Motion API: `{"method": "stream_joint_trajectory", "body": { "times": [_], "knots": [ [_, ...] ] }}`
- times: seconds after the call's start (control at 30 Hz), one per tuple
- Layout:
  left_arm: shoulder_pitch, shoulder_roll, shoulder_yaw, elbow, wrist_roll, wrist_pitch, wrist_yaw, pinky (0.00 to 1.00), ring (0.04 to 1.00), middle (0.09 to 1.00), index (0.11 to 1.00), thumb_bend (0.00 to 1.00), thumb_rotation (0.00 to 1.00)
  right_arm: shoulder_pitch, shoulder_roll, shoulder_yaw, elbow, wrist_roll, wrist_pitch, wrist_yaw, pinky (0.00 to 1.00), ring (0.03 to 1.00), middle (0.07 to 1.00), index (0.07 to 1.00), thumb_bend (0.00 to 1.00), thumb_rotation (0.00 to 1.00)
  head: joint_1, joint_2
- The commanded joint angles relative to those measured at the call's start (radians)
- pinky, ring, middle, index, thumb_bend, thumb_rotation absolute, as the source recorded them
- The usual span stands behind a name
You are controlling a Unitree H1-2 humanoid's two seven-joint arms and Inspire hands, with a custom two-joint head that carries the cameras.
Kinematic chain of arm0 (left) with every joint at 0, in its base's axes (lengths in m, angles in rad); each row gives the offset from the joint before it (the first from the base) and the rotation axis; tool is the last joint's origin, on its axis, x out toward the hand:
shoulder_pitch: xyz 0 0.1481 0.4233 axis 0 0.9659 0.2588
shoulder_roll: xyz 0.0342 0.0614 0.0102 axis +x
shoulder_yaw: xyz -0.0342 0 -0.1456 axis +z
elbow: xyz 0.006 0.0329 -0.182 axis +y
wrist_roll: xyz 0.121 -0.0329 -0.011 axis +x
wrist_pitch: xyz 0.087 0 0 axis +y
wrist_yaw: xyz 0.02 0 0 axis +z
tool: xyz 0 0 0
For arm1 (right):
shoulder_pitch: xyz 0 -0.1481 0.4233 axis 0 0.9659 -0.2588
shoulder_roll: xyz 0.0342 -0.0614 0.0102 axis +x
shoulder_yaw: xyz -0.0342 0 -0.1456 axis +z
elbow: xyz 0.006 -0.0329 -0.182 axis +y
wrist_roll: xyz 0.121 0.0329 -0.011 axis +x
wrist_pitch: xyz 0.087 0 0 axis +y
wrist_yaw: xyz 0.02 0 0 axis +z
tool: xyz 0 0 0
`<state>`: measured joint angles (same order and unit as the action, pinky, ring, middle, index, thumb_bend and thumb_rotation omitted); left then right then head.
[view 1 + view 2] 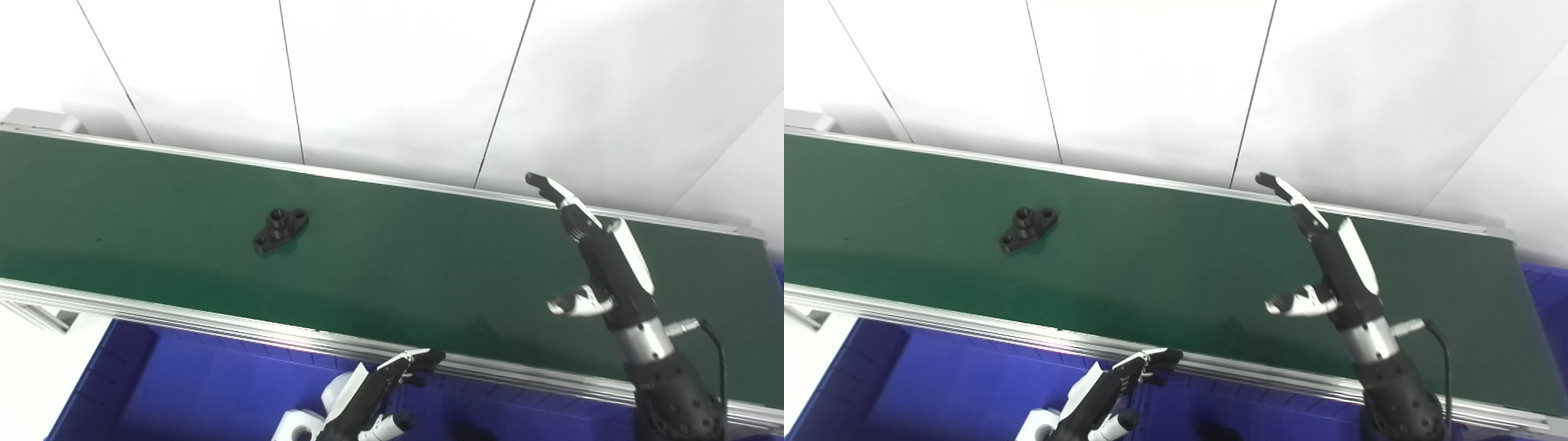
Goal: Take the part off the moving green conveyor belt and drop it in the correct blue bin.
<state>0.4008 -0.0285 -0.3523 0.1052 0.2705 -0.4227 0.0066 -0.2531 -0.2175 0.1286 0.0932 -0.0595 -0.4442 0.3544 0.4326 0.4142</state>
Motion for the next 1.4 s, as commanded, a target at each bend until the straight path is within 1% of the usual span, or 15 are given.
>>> {"method": "stream_joint_trajectory", "body": {
  "times": [0.0,0.07,0.2,0.27,0.47,0.57,0.67,0.73,0.8,0.87,1.03,1.1,1.2,1.37],
  "knots": [
    [-0.009,-0.038,-0.02,-0.004,0.005,-0.037,0.014,0.73,0.835,0.827,0.786,0.89,0.99,-0.058,-0.008,0.018,0.001,-0.005,-0.026,-0.031,0.93,0.968,0.927,0.901,1.0,0.74,-0.001,0.0],
    [-0.011,-0.04,-0.02,-0.002,0.005,-0.039,0.016,0.72,0.833,0.824,0.784,0.88,0.98,-0.086,-0.015,0.043,0.021,-0.032,-0.026,-0.061,0.92,0.94,0.914,0.907,1.0,0.75,0.0,-0.001],
    [-0.012,-0.044,-0.023,0.002,0.005,-0.038,0.016,0.72,0.833,0.824,0.784,0.88,0.98,-0.14,-0.034,0.107,0.057,-0.068,-0.026,-0.117,0.91,0.923,0.909,0.906,1.0,0.75,0.001,-0.003],
    [-0.014,-0.045,-0.028,0.006,0.004,-0.042,0.017,0.72,0.832,0.822,0.781,0.88,0.98,-0.171,-0.035,0.138,0.077,-0.078,-0.026,-0.135,0.87,0.907,0.902,0.902,1.0,0.73,-0.001,-0.004],
    [-0.012,-0.052,-0.039,0.007,0.005,-0.046,0.027,0.72,0.824,0.816,0.775,0.88,0.98,-0.242,-0.033,0.212,0.109,-0.117,-0.026,-0.191,0.83,0.884,0.896,0.884,0.99,0.68,0.002,-0.002],
    [-0.008,-0.054,-0.042,0.004,0.007,-0.043,0.027,0.72,0.827,0.82,0.778,0.9,0.98,-0.275,-0.02,0.242,0.139,-0.129,-0.026,-0.206,0.86,0.889,0.89,0.879,0.99,0.65,-0.002,-0.001],
    [-0.008,-0.053,-0.044,0.001,0.007,-0.043,0.026,0.72,0.827,0.821,0.779,0.89,0.99,-0.308,-0.013,0.276,0.175,-0.15,-0.026,-0.224,0.85,0.883,0.894,0.884,1.0,0.64,-0.004,-0.001],
    [-0.011,-0.055,-0.045,0.004,0.014,-0.04,0.026,0.72,0.827,0.823,0.78,0.9,0.99,-0.34,-0.01,0.31,0.204,-0.18,-0.026,-0.245,0.84,0.868,0.898,0.89,0.99,0.64,-0.005,-0.005],
    [-0.013,-0.057,-0.045,0.007,0.017,-0.038,0.027,0.72,0.826,0.823,0.78,0.9,0.99,-0.372,-0.009,0.348,0.229,-0.22,-0.026,-0.28,0.86,0.851,0.896,0.894,0.99,0.66,-0.002,-0.006],
    [-0.015,-0.06,-0.046,0.008,0.017,-0.038,0.027,0.72,0.826,0.823,0.78,0.89,0.99,-0.396,-0.011,0.379,0.249,-0.236,-0.026,-0.308,0.87,0.846,0.894,0.894,0.99,0.66,0.001,-0.007],
    [-0.02,-0.066,-0.047,0.016,0.014,-0.036,0.027,0.72,0.831,0.825,0.782,0.89,0.98,-0.445,0.001,0.425,0.301,-0.259,-0.026,-0.333,0.87,0.84,0.876,0.894,1.0,0.64,0.003,-0.01],
    [-0.022,-0.069,-0.047,0.019,0.016,-0.032,0.028,0.72,0.831,0.826,0.782,0.9,0.99,-0.46,0.003,0.44,0.318,-0.272,-0.026,-0.342,0.87,0.841,0.871,0.894,1.0,0.65,0.005,-0.011],
    [-0.027,-0.072,-0.049,0.025,0.018,-0.039,0.032,0.72,0.831,0.825,0.781,0.89,0.99,-0.49,0.002,0.481,0.341,-0.317,-0.026,-0.373,0.88,0.829,0.855,0.889,1.0,0.66,0.011,-0.012],
    [-0.033,-0.076,-0.055,0.032,0.017,-0.043,0.036,0.73,0.832,0.828,0.784,0.9,0.98,-0.522,-0.003,0.536,0.359,-0.394,-0.026,-0.415,0.95,0.841,0.847,0.902,1.0,0.72,0.02,-0.014]
  ]
}}
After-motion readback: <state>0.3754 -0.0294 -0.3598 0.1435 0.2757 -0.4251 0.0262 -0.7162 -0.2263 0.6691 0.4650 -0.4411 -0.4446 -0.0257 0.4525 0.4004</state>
